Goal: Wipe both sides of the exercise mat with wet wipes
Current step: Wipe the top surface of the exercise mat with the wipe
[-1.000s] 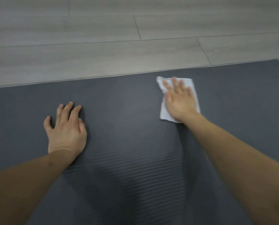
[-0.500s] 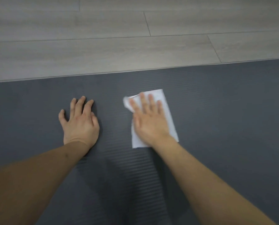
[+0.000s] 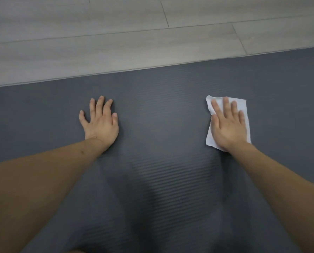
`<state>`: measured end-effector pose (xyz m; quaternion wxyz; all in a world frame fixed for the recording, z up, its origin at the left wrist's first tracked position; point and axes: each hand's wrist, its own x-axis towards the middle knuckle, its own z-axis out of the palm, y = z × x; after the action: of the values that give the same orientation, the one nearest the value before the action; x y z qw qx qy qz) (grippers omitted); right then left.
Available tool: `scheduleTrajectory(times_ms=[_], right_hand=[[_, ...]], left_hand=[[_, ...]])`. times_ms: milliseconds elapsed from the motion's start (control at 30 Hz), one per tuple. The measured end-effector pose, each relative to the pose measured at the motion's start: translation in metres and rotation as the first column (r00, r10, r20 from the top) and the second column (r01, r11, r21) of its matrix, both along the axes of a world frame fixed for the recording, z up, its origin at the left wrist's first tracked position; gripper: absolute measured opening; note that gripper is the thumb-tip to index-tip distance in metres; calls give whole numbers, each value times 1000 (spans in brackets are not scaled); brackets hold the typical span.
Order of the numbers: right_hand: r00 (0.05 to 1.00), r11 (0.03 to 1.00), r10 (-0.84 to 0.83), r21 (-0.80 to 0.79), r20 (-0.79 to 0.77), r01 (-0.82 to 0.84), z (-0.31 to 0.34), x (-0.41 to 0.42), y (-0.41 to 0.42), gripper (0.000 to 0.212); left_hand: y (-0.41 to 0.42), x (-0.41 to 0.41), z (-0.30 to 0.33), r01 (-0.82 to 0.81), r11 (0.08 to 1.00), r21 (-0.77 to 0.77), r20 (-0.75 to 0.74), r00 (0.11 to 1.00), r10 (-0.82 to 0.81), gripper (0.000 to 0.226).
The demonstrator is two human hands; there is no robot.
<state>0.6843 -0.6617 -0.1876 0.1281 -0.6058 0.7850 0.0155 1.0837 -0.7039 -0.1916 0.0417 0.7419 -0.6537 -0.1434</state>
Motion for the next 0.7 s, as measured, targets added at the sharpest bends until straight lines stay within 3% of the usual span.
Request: scheduleTrajectory(times_ms=[100,200,300,400,500,600,700], right_hand=[[1000,1000,-13,-16,-15,12,-6,29,-2,59],[996,996,85,-18,-16,-85,-6,88,4,64],[952,952,305,-26,32,-305,-5,183,31,62],[826,827,562,-47,38,-560,-4,264,77,60],[773,775,631,-83,66,-626,-5,267,91,57],[705,706,708,-100,49,-701,-6,240,81,55],[743,743,668,-88,40,-664,-7,203,69,54]], left_hand=[[0,-1,1,6,1000,1,12,1000,-6,54],[-2,1,1,16,1000,25,-5,1000,-16,55],[-6,9,7,67,993,100,-61,996,-61,59],[-1,29,15,185,971,150,-170,973,-159,58],[29,49,25,166,979,118,-223,965,-137,51],[68,57,32,131,982,137,-160,981,-108,49],[97,45,35,125,979,158,-101,989,-110,49]])
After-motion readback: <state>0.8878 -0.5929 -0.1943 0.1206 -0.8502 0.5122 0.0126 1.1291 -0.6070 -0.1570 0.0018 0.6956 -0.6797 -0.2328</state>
